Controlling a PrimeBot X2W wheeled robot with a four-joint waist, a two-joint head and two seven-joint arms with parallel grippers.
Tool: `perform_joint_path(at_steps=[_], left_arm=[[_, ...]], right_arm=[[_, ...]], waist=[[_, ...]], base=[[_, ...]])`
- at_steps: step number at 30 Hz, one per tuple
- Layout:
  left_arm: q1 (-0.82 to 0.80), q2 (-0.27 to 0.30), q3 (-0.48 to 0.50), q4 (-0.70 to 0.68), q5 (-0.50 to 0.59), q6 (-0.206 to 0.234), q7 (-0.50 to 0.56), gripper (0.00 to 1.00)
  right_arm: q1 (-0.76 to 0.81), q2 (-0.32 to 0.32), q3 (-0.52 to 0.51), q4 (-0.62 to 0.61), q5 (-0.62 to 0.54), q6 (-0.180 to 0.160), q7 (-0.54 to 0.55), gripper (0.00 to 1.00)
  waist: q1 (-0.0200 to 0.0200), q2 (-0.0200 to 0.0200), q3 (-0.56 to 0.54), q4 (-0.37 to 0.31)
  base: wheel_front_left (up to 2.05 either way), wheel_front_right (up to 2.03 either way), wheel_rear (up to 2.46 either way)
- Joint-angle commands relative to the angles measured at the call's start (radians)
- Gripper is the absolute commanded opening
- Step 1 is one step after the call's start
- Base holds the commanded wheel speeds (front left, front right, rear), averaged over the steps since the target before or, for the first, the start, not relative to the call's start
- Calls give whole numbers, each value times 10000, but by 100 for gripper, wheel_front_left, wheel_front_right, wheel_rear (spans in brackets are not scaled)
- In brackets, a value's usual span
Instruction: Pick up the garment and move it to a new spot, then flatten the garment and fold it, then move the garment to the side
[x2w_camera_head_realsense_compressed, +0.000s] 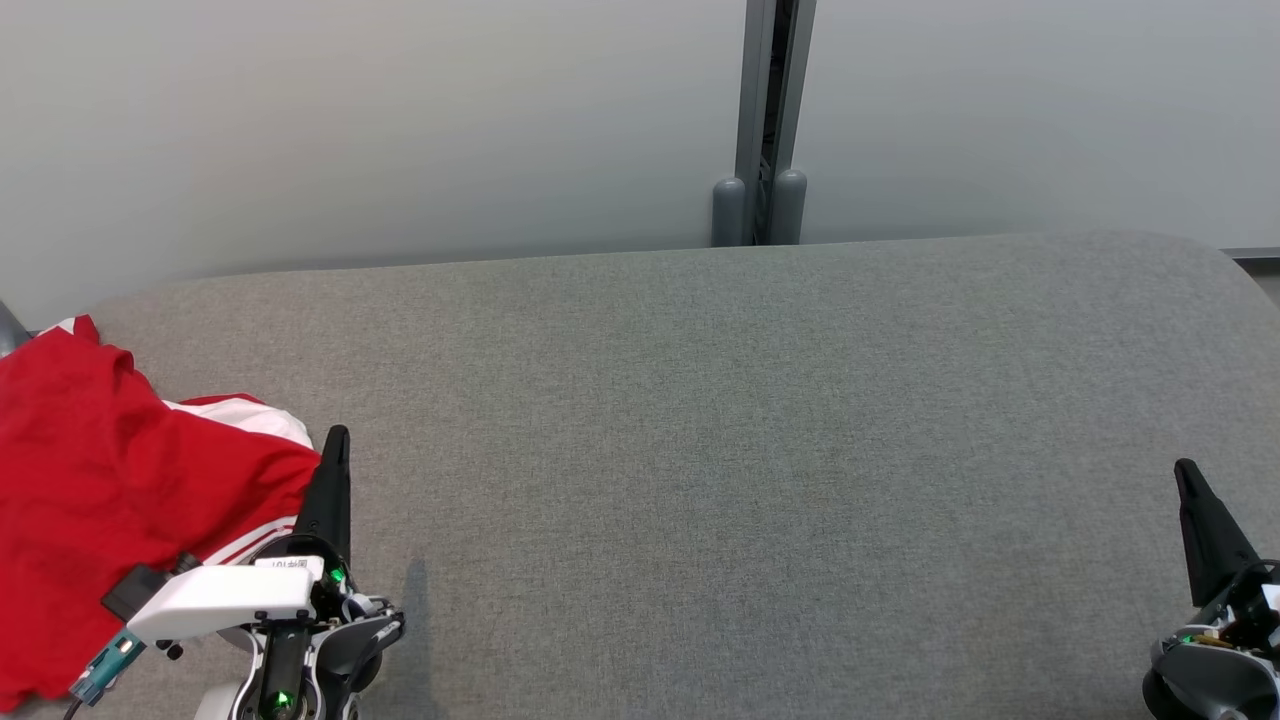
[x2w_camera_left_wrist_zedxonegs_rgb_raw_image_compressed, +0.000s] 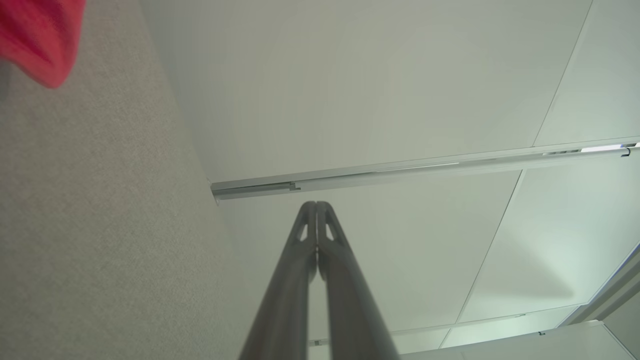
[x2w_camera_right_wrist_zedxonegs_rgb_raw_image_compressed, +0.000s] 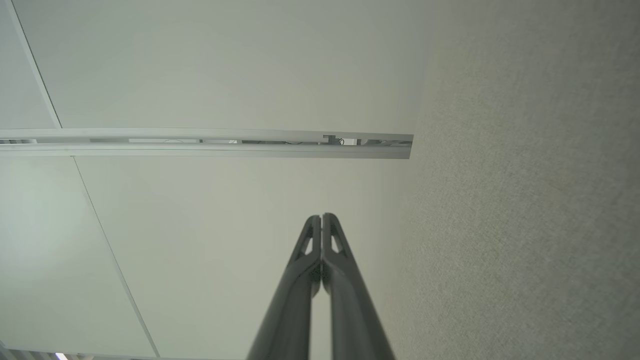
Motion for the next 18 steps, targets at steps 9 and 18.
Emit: perform_joint_path(at_steps=[9, 18], left_arm=[[-97, 38, 13, -16, -49, -62, 3, 0], [-98, 38, 13, -17, -49, -61, 2, 0]], right_arm=[[-90, -30, -41, 39, -26, 4, 57, 0], [-89, -30, -42, 39, -27, 4, 51, 0]], waist=[[0, 0, 0, 0], [0, 0, 0, 0]], base=[[0, 0, 0], [0, 0, 0]])
